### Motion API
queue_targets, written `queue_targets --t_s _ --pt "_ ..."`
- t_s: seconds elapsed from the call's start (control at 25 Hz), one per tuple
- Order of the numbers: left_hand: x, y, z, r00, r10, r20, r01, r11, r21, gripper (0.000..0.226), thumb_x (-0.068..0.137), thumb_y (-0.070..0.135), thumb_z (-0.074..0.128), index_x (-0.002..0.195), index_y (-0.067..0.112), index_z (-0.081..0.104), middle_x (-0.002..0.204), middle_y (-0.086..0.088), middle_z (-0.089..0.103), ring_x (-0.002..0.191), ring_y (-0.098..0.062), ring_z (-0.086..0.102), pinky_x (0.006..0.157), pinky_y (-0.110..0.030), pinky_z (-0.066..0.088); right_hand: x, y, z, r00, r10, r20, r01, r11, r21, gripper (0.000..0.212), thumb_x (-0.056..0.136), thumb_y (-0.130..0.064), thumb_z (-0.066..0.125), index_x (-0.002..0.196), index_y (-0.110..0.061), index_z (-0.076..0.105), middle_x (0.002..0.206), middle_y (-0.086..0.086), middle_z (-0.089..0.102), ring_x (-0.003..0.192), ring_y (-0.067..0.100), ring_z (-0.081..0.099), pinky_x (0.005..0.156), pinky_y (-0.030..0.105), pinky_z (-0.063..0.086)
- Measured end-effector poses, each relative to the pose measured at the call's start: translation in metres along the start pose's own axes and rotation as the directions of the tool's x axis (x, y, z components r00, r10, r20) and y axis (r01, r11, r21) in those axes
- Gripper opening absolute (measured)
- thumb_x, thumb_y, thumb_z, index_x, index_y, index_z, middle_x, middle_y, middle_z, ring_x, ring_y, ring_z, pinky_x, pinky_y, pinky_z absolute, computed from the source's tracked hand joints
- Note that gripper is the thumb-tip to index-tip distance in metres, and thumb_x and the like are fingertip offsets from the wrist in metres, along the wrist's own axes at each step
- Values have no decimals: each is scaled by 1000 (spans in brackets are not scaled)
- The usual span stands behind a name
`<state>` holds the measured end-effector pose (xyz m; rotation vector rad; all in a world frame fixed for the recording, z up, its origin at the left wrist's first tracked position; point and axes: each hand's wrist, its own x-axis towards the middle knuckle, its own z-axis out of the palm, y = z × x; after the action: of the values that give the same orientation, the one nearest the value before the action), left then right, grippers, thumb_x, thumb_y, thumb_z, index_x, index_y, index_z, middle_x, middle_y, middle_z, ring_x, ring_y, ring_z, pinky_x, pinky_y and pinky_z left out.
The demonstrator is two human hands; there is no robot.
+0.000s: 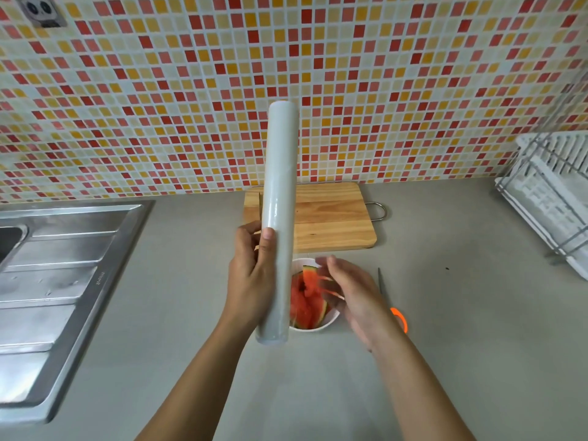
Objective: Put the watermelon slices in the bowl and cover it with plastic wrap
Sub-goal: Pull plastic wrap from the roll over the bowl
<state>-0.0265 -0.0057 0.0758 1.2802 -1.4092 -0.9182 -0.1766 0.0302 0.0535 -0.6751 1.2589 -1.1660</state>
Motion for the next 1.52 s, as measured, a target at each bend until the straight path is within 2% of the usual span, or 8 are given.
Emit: queue_targets --t_s 0.2,0.4,0.56,0.68,0.8,0.92,1.2,1.52 --pt "-12 -3 4 999 -6 35 6 1000 -10 34 88 53 38 108 28 47 89 36 58 82 10 59 60 -6 45 10 -11 25 988 -97 124 90 994 55 11 85 -22 63 80 -16 70 70 -5 68 66 8 61 66 20 50" --pt "-21 -9 3 999 -20 40 20 1000 -4 20 90 48 40 101 34 48 92 32 59 81 7 61 60 -8 47 6 -3 19 969 -71 235 -20 932 361 7 74 -21 66 68 -19 67 64 -4 64 58 7 60 56 19 51" --pt "-32 -16 9 997 -25 68 27 999 -30 20 89 47 40 98 31 49 93 29 62 79 4 63 59 -10 47 16 -8 18 989 -12 149 -46 923 381 31 75 -43 61 89 -16 69 78 -1 68 71 10 63 66 23 53" --pt "-38 -22 12 996 -34 84 36 999 -31 19 88 48 41 97 33 49 90 24 65 76 -2 64 60 -16 50 24 -20 21 998 -28 61 5 938 346 14 86 -28 60 84 -16 66 71 -4 67 62 4 61 58 19 50" --pt "-42 -27 15 994 -75 83 78 997 -28 19 87 52 41 96 36 49 90 20 65 76 -5 65 62 -22 52 33 -30 19 1000 1 -12 5 869 494 8 86 -20 61 78 -17 62 66 -4 61 53 3 57 50 18 49" --pt "-45 -30 15 991 -90 102 92 996 -16 22 88 52 40 99 36 49 94 22 64 84 -2 63 65 -18 50 39 -37 18 1000 14 -25 -3 926 377 19 83 -36 63 91 -19 66 76 -5 66 71 10 60 63 24 50" --pt "-46 -30 12 989 -104 104 109 993 -45 24 87 53 40 101 36 49 96 17 65 87 -4 64 66 -16 50 42 -37 21 995 -65 -76 84 956 281 15 86 -6 59 77 -15 67 77 0 64 73 9 58 66 19 53" --pt "-52 -35 13 985 -109 133 115 993 -34 28 85 54 39 102 34 49 95 30 60 89 3 60 65 -10 47 33 -35 12 998 69 -12 -50 821 568 13 90 -16 53 80 -10 59 74 7 63 64 14 60 56 22 54"
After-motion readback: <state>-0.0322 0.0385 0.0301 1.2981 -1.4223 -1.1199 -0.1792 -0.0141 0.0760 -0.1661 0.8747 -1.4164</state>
